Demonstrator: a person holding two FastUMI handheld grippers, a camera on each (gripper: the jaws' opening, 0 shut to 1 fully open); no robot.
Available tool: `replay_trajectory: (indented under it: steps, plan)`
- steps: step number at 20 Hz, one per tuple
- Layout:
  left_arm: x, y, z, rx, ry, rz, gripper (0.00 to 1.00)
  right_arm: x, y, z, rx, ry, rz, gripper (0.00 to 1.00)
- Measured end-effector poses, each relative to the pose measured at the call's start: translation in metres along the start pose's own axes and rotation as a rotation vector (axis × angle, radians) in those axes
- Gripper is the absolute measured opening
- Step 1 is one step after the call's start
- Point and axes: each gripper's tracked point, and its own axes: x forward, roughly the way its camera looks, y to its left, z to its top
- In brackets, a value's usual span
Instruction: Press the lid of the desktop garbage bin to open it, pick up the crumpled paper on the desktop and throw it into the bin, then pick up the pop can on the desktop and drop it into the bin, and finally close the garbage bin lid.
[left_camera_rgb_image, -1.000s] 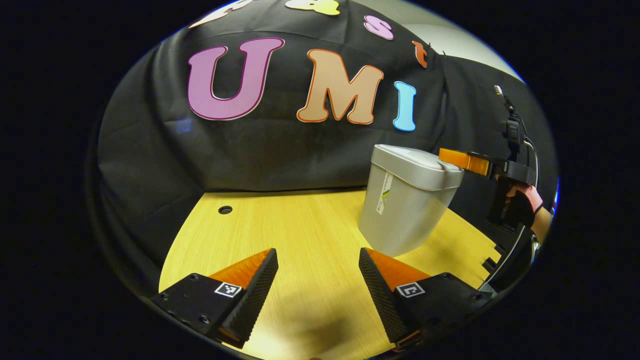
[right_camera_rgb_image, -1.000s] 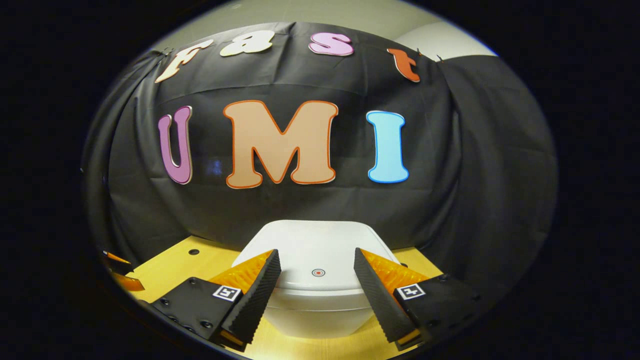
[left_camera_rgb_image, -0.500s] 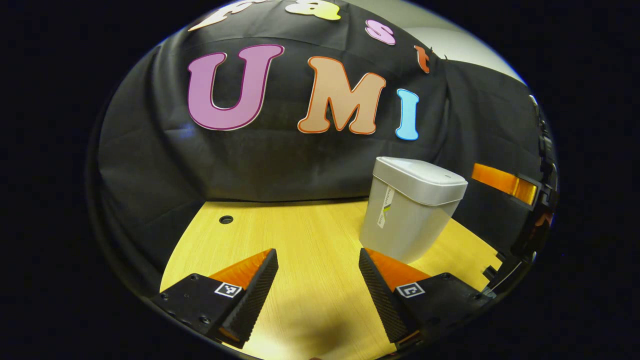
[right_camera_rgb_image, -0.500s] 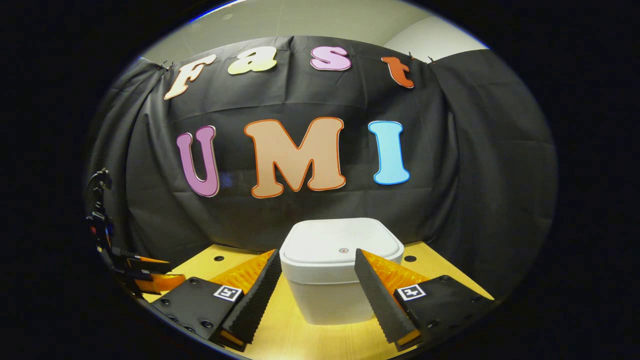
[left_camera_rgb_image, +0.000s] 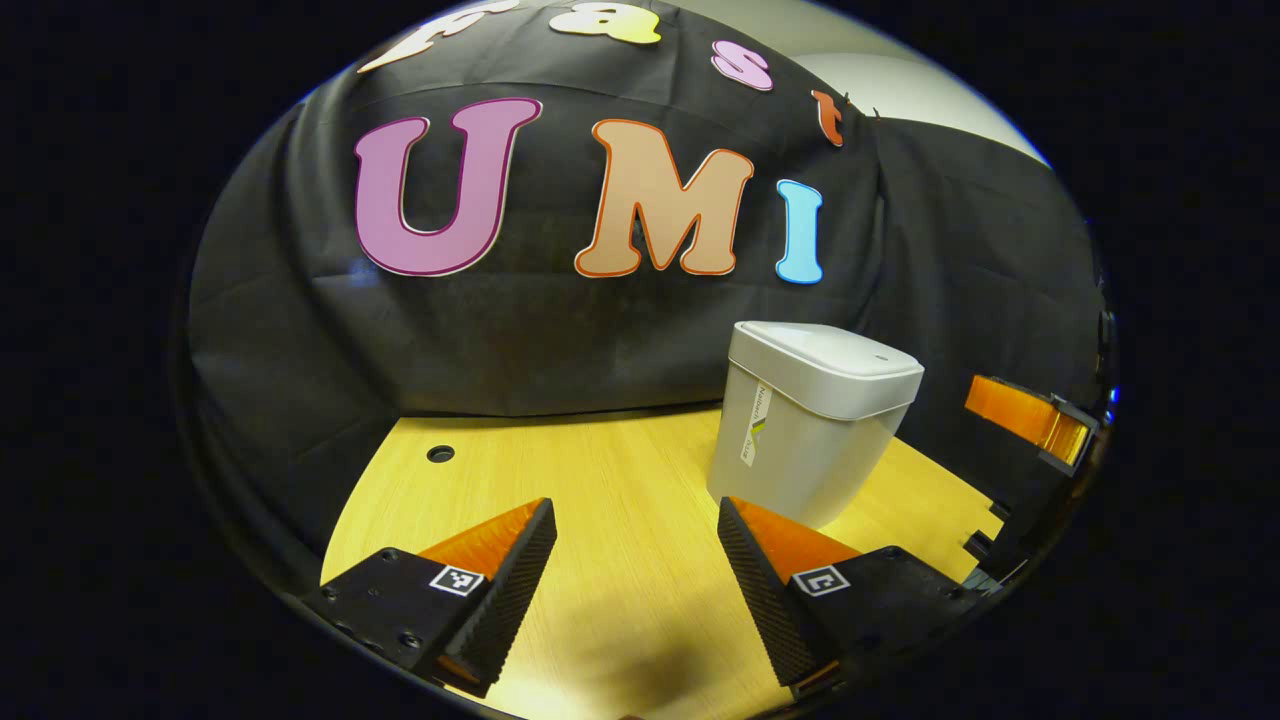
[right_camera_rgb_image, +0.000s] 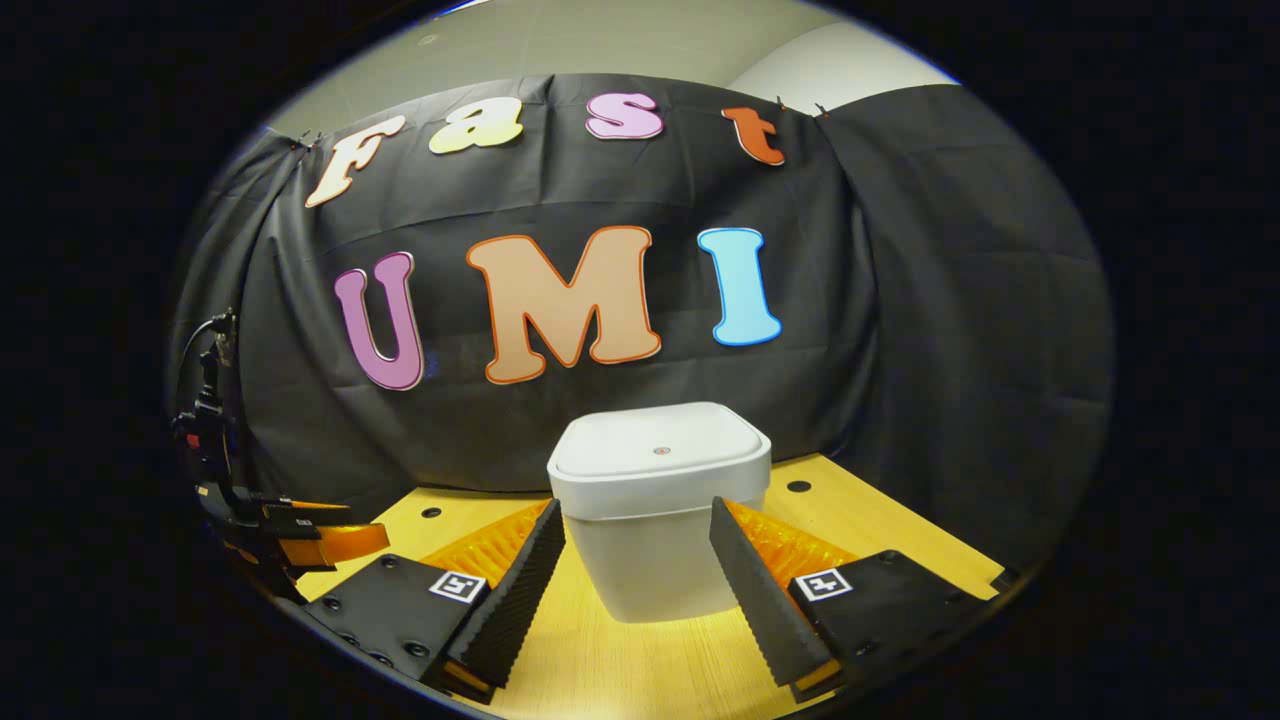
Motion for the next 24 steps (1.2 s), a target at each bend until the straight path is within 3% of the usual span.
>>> replay_trajectory:
  steps: [12,24]
  plan:
    - [0.003,-0.011,-0.001,-0.002,0.002,-0.025,0.95,-0.007,-0.02,-0.004,0.005,0.007,-0.055,0.96]
    - [0.003,-0.016,-0.001,0.007,0.001,-0.054,0.96,-0.01,-0.014,-0.006,0.012,0.009,-0.067,0.96]
